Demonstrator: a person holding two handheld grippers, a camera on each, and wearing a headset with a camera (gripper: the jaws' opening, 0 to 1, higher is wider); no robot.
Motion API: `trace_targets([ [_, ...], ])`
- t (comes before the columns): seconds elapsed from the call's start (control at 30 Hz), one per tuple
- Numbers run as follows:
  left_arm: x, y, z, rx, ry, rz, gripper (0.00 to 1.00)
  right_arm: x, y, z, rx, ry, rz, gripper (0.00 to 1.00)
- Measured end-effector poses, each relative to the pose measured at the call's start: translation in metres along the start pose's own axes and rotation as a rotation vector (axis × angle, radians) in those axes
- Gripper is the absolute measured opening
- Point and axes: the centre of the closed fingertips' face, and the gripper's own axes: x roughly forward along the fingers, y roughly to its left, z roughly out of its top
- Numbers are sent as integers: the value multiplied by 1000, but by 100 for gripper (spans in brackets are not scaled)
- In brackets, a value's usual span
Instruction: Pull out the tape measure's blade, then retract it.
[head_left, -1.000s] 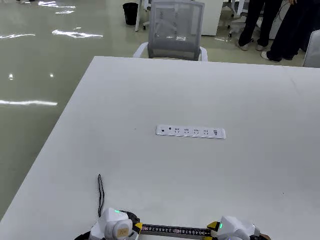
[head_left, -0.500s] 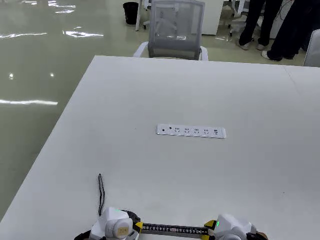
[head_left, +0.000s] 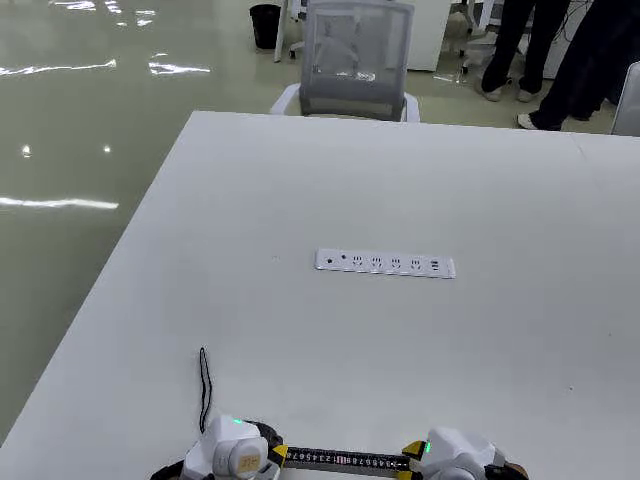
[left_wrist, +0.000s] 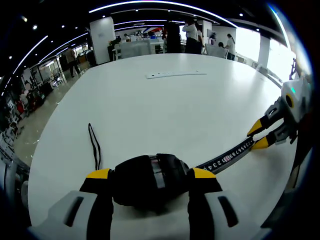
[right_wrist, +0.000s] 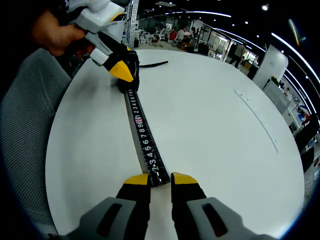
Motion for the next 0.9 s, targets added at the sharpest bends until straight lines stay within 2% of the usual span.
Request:
trace_targets([
  [0.9, 1, 1, -1, 0, 3, -2, 57, 14, 7, 18, -6, -13, 23, 14],
])
